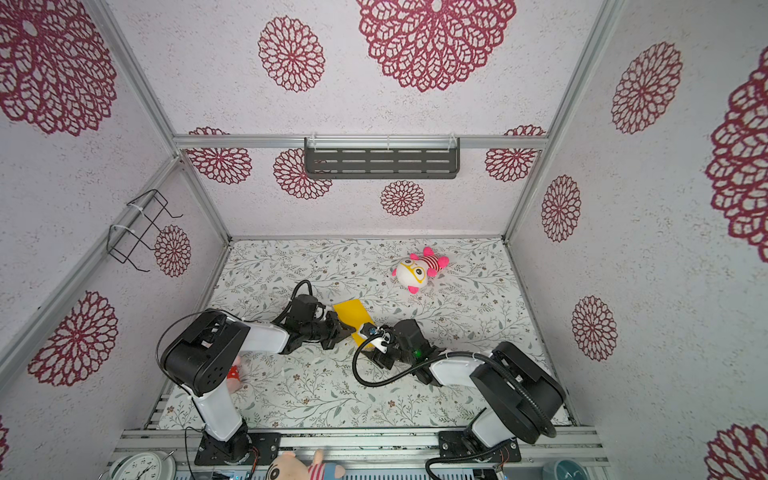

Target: Fold a paper plane with a square sheet of paper (pick it up from the middle)

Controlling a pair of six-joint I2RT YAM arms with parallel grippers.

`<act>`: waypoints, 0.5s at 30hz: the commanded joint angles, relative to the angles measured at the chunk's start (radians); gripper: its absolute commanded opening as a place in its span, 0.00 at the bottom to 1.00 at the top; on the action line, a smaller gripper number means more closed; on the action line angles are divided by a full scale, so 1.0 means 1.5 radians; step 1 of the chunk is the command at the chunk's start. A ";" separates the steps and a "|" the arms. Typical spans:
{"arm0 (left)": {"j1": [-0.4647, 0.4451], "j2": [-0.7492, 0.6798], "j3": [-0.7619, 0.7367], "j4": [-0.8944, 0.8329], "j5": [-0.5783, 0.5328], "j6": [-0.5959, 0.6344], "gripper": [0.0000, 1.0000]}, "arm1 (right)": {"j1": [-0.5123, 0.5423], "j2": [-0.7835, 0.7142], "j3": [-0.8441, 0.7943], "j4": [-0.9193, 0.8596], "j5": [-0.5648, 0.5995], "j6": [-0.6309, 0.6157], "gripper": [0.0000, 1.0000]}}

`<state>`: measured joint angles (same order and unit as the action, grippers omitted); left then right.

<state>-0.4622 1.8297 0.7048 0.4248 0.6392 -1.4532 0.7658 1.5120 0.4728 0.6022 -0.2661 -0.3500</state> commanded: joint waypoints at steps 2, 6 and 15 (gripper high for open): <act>0.005 0.004 0.008 0.005 0.008 -0.011 0.04 | 0.007 0.029 0.025 0.029 -0.017 -0.053 0.64; 0.005 0.004 0.004 0.005 0.005 -0.010 0.04 | 0.008 0.051 0.032 0.071 -0.006 -0.043 0.56; 0.006 0.000 0.003 -0.011 0.006 0.002 0.13 | 0.008 0.055 0.027 0.081 -0.035 -0.046 0.17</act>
<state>-0.4618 1.8297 0.7048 0.4232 0.6426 -1.4509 0.7750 1.5940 0.4992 0.6842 -0.2768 -0.4072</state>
